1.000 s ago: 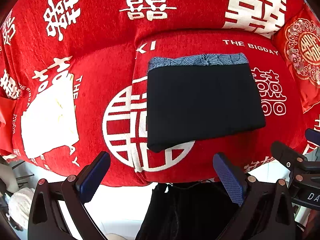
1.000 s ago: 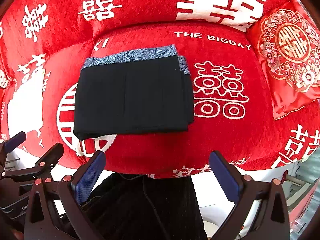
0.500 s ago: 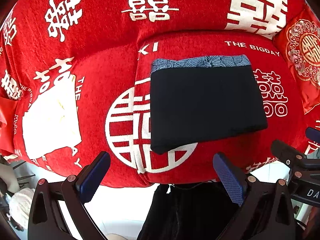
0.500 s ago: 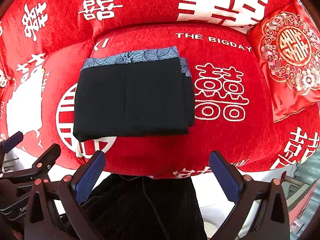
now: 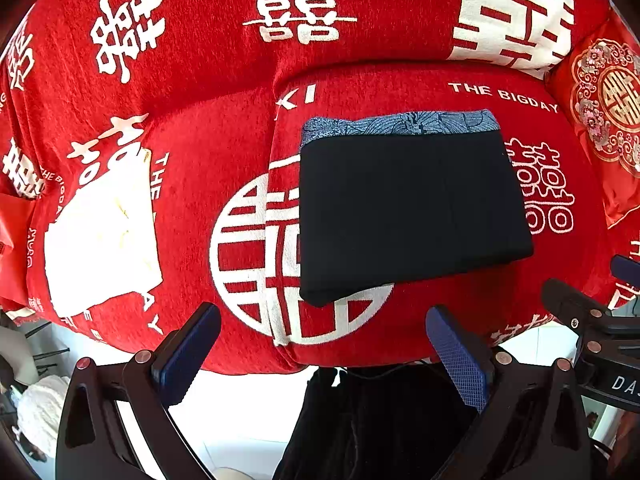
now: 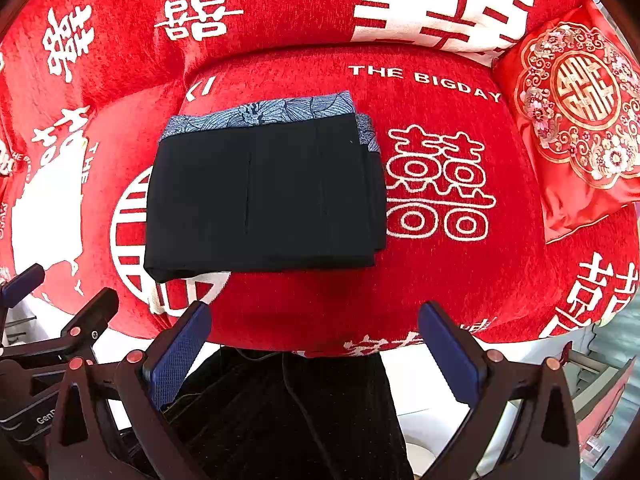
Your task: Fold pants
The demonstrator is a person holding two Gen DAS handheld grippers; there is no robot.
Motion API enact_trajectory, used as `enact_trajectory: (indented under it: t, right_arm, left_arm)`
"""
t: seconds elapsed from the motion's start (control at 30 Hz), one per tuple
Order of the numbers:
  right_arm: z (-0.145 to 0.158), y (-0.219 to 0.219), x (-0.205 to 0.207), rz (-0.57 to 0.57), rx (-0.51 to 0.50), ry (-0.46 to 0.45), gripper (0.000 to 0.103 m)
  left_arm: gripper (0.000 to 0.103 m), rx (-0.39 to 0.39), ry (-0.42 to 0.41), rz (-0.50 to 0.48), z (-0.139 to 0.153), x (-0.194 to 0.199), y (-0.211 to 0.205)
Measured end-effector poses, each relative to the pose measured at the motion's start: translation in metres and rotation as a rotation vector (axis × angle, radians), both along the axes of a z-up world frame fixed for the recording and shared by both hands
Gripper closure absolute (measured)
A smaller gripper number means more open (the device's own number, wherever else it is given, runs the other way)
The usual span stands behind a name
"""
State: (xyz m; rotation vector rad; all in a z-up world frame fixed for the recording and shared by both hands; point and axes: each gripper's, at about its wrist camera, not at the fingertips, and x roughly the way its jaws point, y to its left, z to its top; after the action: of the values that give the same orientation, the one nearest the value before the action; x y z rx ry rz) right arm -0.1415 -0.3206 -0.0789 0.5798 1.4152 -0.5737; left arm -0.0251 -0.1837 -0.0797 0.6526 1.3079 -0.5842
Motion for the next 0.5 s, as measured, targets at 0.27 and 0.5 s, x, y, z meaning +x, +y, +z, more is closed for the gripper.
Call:
enact_trajectory:
  t: [0.27, 0.5]
  right_arm:
    - [0.0000, 0.0003, -0.0001, 0.000, 0.000, 0.001, 0.000]
    - [0.0000, 0.0003, 0.0003, 0.001, -0.001, 0.001, 0.000]
  left_arm:
    - [0.000, -0.001, 0.001, -0.001, 0.0005, 0.0003, 0.0008]
    - [0.000, -0.008, -0.008, 0.007, 0.0031, 0.0006, 0.0002]
